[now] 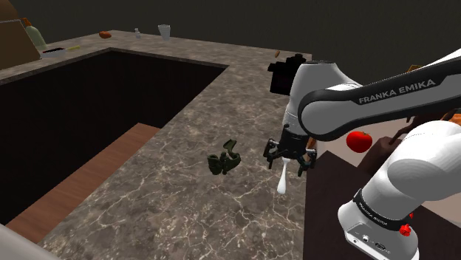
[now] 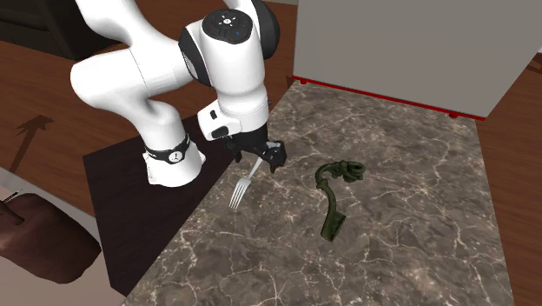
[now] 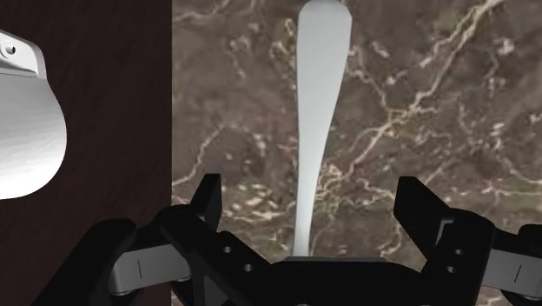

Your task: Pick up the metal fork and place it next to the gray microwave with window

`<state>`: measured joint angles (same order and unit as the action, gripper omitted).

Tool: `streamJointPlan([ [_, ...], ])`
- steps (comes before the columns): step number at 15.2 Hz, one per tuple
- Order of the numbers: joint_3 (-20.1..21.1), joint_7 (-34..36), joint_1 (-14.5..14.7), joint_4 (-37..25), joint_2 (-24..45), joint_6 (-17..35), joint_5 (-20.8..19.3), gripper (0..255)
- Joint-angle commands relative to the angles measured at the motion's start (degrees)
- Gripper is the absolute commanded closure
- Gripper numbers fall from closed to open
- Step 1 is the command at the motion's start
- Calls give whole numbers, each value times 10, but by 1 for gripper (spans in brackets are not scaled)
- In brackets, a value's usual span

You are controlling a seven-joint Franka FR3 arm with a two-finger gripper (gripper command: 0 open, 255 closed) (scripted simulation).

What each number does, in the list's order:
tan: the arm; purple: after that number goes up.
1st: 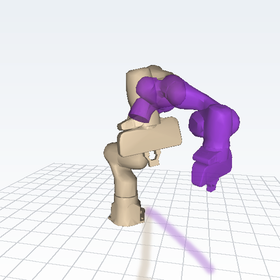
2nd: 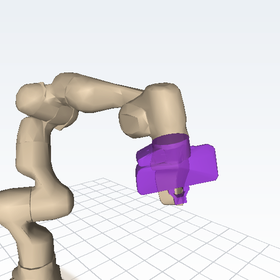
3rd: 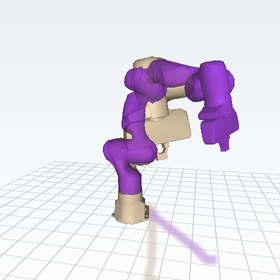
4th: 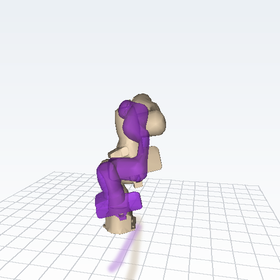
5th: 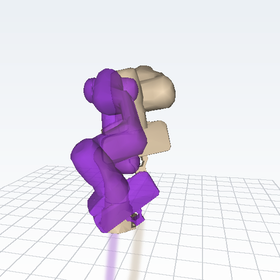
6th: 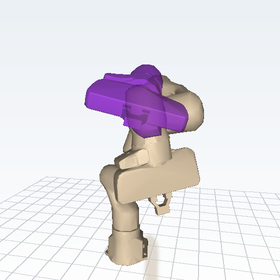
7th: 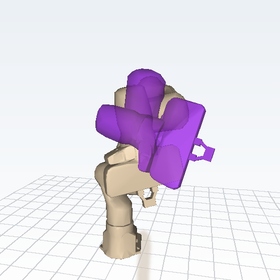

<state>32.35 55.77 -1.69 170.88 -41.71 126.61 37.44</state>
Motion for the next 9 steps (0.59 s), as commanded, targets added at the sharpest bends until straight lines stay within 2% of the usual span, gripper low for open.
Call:
streamJointPlan([
  [1, 0, 0, 0, 0, 1, 1, 0, 0],
  [4, 0, 0, 0, 0, 1, 1, 0, 0],
  [5, 0, 0, 0, 0, 1, 1, 0, 255],
  [9, 0, 0, 0, 0, 1, 1, 0, 255],
])
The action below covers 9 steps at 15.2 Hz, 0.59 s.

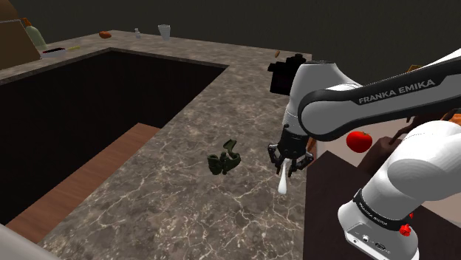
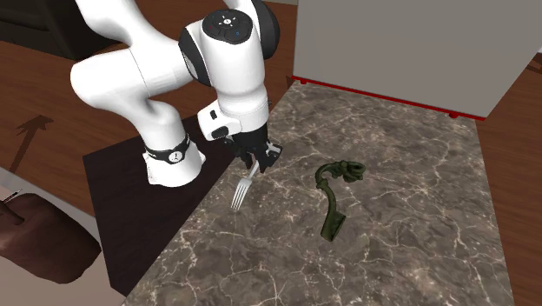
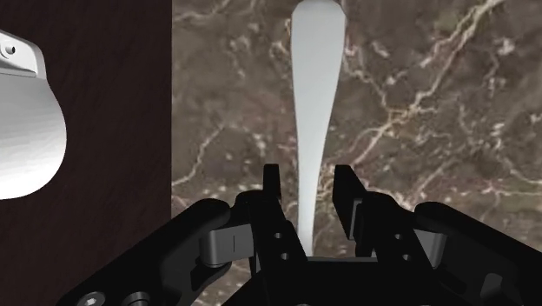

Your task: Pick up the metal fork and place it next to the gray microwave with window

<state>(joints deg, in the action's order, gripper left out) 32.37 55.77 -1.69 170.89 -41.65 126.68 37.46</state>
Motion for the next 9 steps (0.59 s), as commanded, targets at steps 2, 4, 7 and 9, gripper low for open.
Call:
streamJointPlan([
  [2, 0, 0, 0, 0, 0, 0, 0, 255],
  [4, 0, 0, 0, 0, 0, 0, 0, 255],
  [7, -8, 5, -1, -7, -18, -24, -10, 255],
  [9, -16, 9, -3, -14, -35, -48, -19, 255],
])
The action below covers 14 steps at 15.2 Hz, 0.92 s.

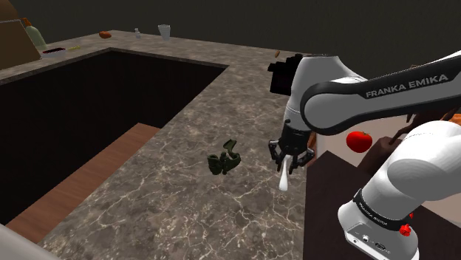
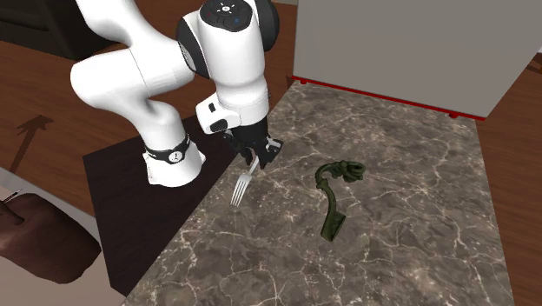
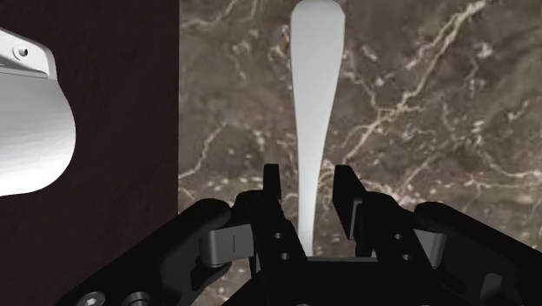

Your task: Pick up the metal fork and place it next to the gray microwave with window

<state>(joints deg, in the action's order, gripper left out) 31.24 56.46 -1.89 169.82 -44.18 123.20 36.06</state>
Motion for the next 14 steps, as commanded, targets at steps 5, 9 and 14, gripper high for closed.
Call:
streamJointPlan([
  [5, -24, 12, -5, -26, -44, -68, -28, 255],
  [9, -38, 19, -9, -46, -64, -108, -44, 255],
  [14, -56, 27, -14, -74, -83, -154, -63, 255],
])
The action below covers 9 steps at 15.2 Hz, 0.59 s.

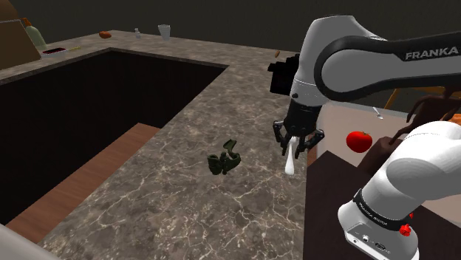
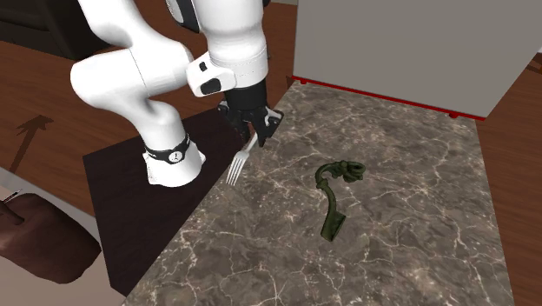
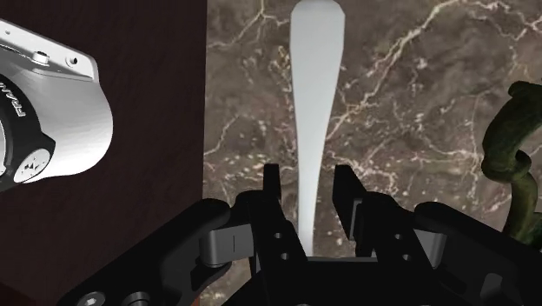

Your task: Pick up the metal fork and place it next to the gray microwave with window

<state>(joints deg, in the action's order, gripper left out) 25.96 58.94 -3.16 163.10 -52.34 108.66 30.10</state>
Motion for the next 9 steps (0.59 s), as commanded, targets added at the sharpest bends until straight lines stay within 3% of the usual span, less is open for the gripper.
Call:
streamJointPlan([
  [1, -6, 3, -3, -13, -4, -17, -7, 255],
  [9, -30, 14, -11, -66, -19, -83, -33, 255],
])
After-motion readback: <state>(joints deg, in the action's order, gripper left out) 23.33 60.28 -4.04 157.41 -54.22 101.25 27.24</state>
